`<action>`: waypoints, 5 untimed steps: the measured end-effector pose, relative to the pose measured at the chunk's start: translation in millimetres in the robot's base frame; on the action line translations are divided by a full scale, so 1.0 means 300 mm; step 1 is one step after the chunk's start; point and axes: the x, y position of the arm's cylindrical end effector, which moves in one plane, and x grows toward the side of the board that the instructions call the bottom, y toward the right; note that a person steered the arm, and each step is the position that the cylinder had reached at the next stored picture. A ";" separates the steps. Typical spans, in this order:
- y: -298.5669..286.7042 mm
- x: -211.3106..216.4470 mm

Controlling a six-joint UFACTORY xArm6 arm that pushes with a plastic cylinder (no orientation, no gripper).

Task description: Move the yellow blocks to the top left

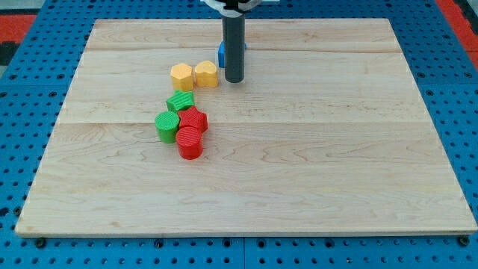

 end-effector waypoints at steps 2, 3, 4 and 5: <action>-0.366 -0.016; -0.521 -0.031; -0.421 -0.039; -0.377 -0.131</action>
